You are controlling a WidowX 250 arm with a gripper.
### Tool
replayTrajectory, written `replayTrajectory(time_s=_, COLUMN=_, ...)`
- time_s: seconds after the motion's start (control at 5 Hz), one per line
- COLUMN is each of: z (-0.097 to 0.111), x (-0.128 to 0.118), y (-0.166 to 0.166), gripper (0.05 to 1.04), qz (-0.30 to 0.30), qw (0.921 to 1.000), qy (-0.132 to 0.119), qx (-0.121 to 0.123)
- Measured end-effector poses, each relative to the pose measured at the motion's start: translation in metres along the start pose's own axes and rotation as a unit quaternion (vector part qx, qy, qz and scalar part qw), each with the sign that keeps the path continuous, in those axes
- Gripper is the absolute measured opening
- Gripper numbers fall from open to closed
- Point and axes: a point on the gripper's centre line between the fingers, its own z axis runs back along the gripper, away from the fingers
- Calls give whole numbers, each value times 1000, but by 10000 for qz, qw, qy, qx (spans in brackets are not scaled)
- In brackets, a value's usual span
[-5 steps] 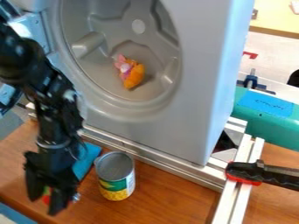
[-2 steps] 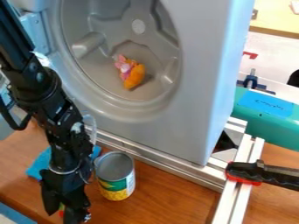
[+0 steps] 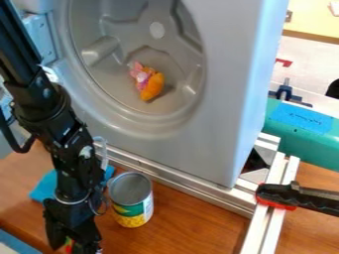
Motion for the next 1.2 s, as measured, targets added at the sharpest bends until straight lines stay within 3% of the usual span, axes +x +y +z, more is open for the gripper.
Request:
replayTrajectory(time_s=0.2, z=-1, x=12, y=-3, gripper=740, qz=-69, qw=9995, qy=-261, qx=-132)
replayTrajectory(time_s=0.4, z=-5, x=23, y=-4, gripper=789, qz=-81, qw=9993, qy=-262, qx=-235)
replayTrajectory(time_s=0.6, z=-11, x=27, y=-2, gripper=1007, qz=21, qw=9992, qy=-226, qx=-321)
replayTrajectory(time_s=0.8, z=-10, x=25, y=3, gripper=1005, qz=213, qw=9993, qy=-48, qx=-290)
replayTrajectory(time_s=1.0, z=5, x=18, y=7, gripper=1001, qz=333, qw=9993, qy=56, qx=-156)
replayTrajectory(time_s=1.2, z=42, x=11, y=14, gripper=1001, qz=374, qw=9993, qy=-20, qx=1)
